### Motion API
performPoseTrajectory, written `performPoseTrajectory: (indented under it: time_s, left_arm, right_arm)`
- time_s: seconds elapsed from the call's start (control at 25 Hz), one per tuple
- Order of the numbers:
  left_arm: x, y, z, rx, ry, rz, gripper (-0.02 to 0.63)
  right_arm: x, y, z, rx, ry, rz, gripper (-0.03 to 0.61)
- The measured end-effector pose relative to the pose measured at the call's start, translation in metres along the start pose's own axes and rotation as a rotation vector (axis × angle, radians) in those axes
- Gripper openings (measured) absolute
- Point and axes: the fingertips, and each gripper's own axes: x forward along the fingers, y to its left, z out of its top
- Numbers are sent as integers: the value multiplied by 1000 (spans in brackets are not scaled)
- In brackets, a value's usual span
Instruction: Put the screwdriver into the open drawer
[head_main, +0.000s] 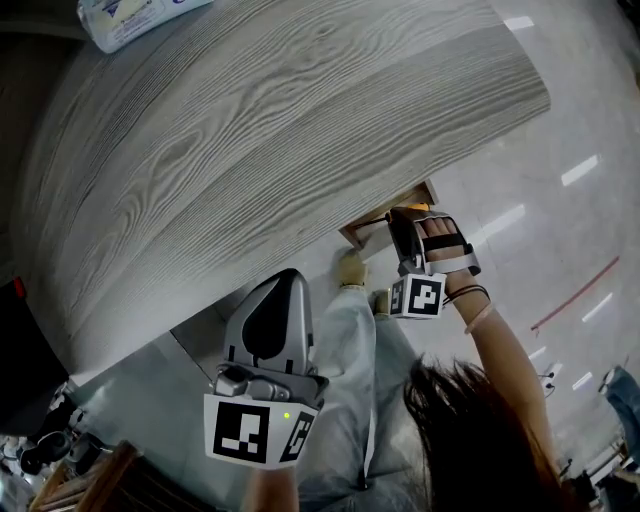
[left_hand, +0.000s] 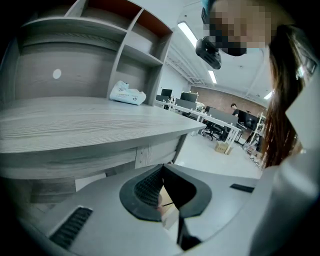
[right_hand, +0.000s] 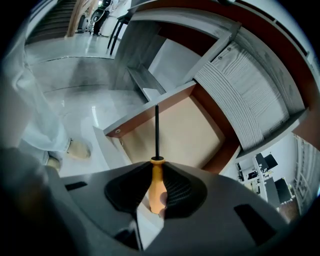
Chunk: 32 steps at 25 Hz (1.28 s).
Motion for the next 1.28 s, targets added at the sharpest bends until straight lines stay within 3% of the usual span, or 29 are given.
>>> performPoseTrajectory:
  time_s: [0.72, 1.28]
  left_arm:
    - [10, 13, -15, -20, 7, 12, 17]
    - [18, 16, -18, -31, 5, 16, 17]
  right_arm:
    - [43, 10, -2, -107, 34, 32, 87]
    - [60, 15, 1, -117, 46, 94, 87]
